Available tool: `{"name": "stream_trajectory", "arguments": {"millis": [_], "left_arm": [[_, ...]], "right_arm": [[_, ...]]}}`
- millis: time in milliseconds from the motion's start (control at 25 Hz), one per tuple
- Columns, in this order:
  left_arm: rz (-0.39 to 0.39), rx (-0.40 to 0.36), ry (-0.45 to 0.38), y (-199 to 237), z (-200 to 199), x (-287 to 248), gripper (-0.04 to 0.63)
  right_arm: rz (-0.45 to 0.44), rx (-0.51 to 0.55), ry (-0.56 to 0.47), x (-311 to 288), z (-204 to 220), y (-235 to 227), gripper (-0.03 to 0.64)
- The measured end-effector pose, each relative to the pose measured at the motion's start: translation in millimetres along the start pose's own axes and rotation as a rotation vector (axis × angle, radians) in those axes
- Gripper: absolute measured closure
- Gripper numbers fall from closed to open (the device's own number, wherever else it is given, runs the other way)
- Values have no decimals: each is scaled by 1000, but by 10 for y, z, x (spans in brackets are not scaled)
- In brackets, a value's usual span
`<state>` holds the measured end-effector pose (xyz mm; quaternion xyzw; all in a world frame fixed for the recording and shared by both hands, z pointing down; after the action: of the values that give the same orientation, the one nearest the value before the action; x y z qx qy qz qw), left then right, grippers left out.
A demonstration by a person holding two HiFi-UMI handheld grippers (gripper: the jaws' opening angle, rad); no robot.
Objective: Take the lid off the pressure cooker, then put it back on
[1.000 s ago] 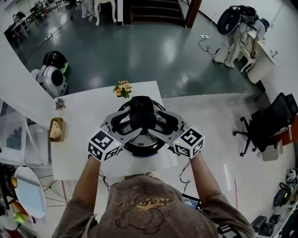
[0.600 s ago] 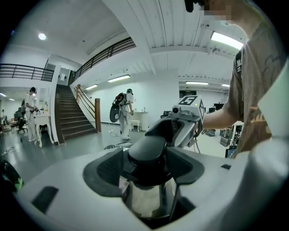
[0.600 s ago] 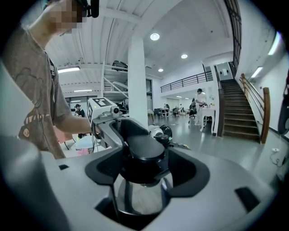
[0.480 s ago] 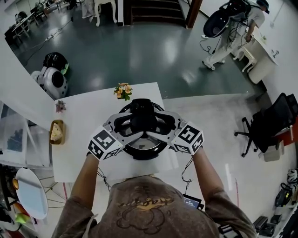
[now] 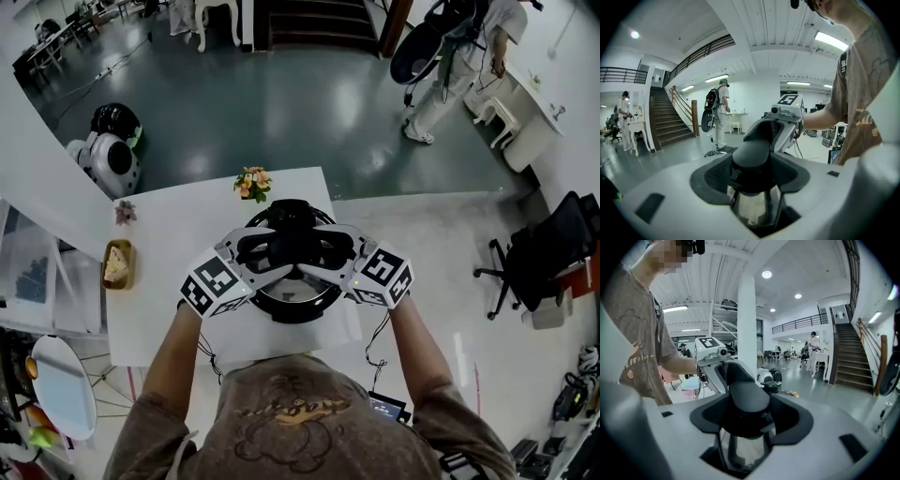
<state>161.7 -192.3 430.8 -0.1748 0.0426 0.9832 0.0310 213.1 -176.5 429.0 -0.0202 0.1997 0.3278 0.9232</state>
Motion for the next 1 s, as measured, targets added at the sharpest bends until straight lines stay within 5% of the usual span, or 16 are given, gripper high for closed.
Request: {"name": "stream_trajectory", "arguments": {"millis": [1000], "left_arm": [[237, -74, 8, 88, 39, -9, 339]], "right_arm": [[261, -149, 31, -29, 21, 78, 344]]}}
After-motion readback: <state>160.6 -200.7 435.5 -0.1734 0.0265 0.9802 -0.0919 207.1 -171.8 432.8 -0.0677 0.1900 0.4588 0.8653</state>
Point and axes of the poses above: the fingertips, and each gripper's own axes: x backward along the fingers, y to its left, z out of its underside, the point moved 2 cm from there along x, backward along the fingers, and after that the axes turned 6 degrees about x, right-handed, at the moved point
